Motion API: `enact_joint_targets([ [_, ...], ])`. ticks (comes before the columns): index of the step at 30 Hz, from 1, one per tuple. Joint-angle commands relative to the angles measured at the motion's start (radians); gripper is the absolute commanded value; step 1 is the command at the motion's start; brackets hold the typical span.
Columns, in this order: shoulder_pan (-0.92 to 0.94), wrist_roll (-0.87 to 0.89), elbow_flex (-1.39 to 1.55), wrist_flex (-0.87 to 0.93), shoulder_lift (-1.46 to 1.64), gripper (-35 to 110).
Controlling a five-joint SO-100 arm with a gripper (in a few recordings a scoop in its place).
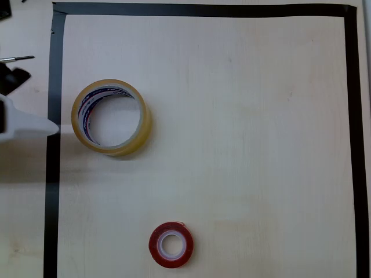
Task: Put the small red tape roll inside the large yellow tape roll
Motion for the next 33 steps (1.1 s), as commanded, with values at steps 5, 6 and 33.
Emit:
enact_joint_targets([
  [5, 0.049, 0.000, -0.296, -0.183, -0.445, 0],
  [6, 0.063, -0.002, -0.322, -0.206, -0.517, 0],
  [33, 0.380, 0.002, -1.213, -0.143, -1.715, 0],
])
